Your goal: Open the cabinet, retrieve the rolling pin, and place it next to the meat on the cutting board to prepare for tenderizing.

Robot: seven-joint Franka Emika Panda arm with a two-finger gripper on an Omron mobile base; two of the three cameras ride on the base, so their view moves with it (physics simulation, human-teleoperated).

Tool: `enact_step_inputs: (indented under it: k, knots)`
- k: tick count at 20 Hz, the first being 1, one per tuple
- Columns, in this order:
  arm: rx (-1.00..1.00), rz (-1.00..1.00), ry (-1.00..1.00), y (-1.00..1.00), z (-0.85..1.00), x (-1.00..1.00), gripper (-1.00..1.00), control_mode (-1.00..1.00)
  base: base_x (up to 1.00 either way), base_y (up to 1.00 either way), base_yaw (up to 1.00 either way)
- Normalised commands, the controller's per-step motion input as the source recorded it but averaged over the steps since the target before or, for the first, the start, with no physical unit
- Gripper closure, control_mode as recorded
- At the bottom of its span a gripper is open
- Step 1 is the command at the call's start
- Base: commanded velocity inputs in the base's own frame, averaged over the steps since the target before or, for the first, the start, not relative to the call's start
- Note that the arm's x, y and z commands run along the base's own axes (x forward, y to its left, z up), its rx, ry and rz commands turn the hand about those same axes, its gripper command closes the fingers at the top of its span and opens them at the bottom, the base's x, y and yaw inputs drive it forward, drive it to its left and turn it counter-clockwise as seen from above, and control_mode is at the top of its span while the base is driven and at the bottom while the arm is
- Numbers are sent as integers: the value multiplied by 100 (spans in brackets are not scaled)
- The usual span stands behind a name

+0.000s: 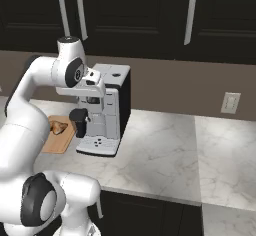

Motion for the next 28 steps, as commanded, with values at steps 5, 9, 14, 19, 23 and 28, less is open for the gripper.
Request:
enact_step_inputs:
  k: [5, 9, 14, 19, 23, 28]
  knots:
    - [1, -2, -6, 0, 0, 0, -100, -100, 0, 0, 0]
    - [4, -1, -31, -9, 3, -50, -100, -100, 0, 0, 0]
    - [3, -13, -46, -28, 41, -66, -100, -100, 0, 0, 0]
    - [0, -17, -51, -5, 70, -40, -100, -100, 0, 0, 0]
    - [0, -18, -46, 5, 89, -12, -100, -100, 0, 0, 0]
    - [-2, -10, -44, 7, 92, -16, -100, -100, 0, 0, 0]
